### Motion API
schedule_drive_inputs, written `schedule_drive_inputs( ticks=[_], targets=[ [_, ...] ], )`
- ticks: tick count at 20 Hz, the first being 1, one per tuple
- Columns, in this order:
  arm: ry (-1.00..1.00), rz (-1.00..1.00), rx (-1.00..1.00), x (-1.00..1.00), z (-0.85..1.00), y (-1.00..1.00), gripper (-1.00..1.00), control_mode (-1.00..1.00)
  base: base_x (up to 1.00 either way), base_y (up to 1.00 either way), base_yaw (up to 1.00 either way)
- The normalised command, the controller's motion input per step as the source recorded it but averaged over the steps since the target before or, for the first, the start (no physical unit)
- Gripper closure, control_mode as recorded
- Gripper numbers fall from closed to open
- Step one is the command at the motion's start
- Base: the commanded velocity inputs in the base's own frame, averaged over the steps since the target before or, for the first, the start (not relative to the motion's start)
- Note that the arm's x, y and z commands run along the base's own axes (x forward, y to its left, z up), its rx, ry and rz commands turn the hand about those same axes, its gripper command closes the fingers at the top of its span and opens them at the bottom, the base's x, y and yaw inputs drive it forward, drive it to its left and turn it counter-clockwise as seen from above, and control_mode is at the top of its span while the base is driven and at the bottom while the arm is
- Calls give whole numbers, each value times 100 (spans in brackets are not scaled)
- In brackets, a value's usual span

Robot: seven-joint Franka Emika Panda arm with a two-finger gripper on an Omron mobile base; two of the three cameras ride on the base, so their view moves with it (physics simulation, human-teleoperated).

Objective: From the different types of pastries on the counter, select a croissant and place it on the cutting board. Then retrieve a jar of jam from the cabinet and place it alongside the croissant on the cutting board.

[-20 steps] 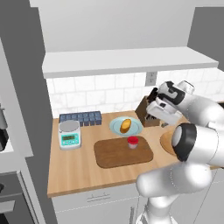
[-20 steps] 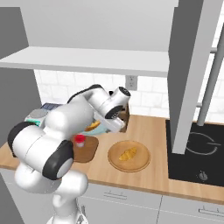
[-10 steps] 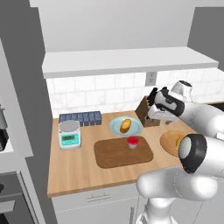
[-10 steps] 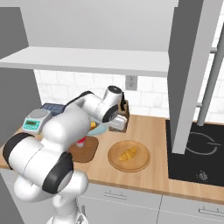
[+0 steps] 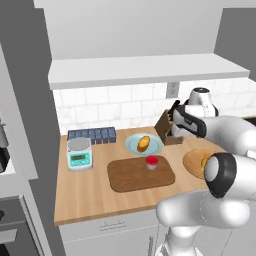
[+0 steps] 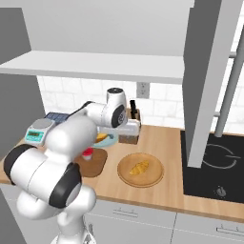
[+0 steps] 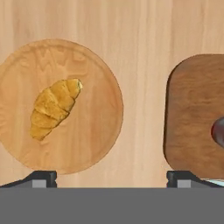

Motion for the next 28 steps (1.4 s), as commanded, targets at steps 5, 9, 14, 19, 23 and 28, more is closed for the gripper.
schedule_drive_inputs(
  ticks=[5,9,14,19,23,28],
  targets=[
    [11,-1,-8,-7,17,-46,-100,-100,0,0,0],
    [0,-6,3,-52,0,-81,-100,-100,0,0,0],
    [-1,-6,1,-39,-20,-56,-100,-100,0,0,0],
    [-5,-9,-3,-1,-43,-2,-100,-100,0,0,0],
    [-11,-17,0,0,-19,0,-100,-100,0,0,0],
    [-2,-23,0,0,-5,0,-100,-100,0,0,0]
  ],
)
